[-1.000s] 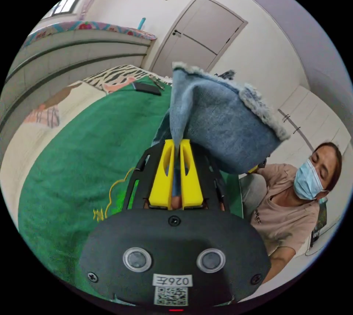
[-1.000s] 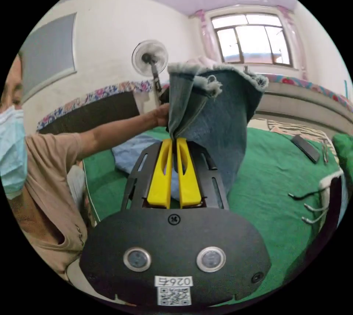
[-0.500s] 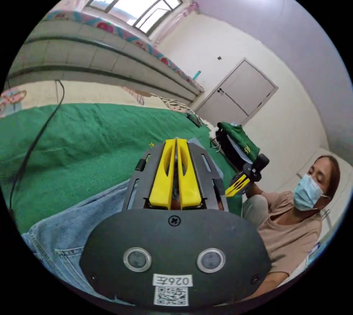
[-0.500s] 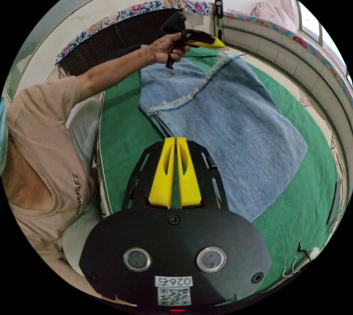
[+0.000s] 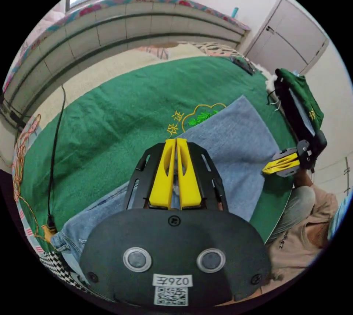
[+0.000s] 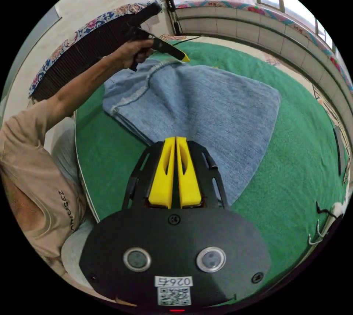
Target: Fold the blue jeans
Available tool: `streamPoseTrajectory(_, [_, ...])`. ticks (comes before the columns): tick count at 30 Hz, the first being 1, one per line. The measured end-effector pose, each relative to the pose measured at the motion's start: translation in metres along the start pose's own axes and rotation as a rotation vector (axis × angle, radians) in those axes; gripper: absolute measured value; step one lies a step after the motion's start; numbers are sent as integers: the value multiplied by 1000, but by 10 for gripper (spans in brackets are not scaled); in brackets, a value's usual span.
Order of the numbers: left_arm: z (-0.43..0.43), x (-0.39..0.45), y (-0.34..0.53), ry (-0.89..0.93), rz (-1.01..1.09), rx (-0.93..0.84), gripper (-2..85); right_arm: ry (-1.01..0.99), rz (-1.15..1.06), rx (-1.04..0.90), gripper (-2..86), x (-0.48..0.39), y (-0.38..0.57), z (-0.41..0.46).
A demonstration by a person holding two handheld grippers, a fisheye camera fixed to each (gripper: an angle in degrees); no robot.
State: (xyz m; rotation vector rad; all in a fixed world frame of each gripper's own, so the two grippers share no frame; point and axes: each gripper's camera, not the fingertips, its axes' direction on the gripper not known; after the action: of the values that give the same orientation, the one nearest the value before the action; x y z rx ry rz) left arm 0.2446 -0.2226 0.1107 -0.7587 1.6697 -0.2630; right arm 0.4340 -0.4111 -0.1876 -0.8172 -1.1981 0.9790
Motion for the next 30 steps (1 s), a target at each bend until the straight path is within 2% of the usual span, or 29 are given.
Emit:
streamPoseTrajectory(3, [-12, 62, 21, 30, 209, 124, -10, 88, 71, 64, -9, 20, -1, -6])
streamPoseTrajectory(4, [-3, 73, 24, -13, 256, 85, -10, 152, 79, -21, -9, 32, -4, 7])
streamPoseTrajectory(5, [29, 85, 26, -178, 290, -104, -10, 160, 69, -79, -9, 38, -5, 16])
streamPoseTrajectory(6, [47, 89, 28, -217, 305, -184, -10, 107, 95, -58, -9, 50, -4, 16])
streamPoseTrajectory(8, [27, 85, 22, -132, 182, -141, -10, 65, 156, -27, -8, 64, 1, 0])
streamPoseTrajectory(10, [1, 93, 16, -27, 162, -52, -9, 180, 223, 86, -4, 72, 23, -31])
streamPoseTrajectory(12, [-27, 119, 4, 58, 176, 41, -8, 199, 296, 156, 7, 85, 46, -53])
streamPoseTrajectory(14, [-32, 145, -11, 116, 223, 50, -4, 125, 387, 208, 38, 105, 69, -66])
streamPoseTrajectory(16, [-27, 174, -33, 182, 307, 23, 5, -50, 497, 241, 89, 137, 92, -69])
streamPoseTrajectory(19, [2, 213, -73, 43, 415, -48, 65, -244, 548, 249, 99, 163, 105, -58])
streamPoseTrajectory(21, [40, 231, -101, -91, 492, -158, 126, -281, 546, 208, 102, 170, 103, -48])
streamPoseTrajectory(23, [68, 235, -119, -105, 500, -278, 155, -257, 534, 182, 104, 171, 101, -42])
streamPoseTrajectory(25, [85, 233, -131, -68, 495, -361, 158, -234, 526, 184, 96, 175, 101, -43])
streamPoseTrajectory(26, [88, 228, -137, 36, 490, -402, 144, -238, 532, 191, 95, 177, 102, -43])
streamPoseTrajectory(28, [82, 216, -142, 135, 451, -412, 129, -263, 555, 202, 77, 187, 104, -38])
streamPoseTrajectory(30, [72, 208, -144, 240, 424, -409, 75, -299, 538, 195, 56, 193, 104, -37])
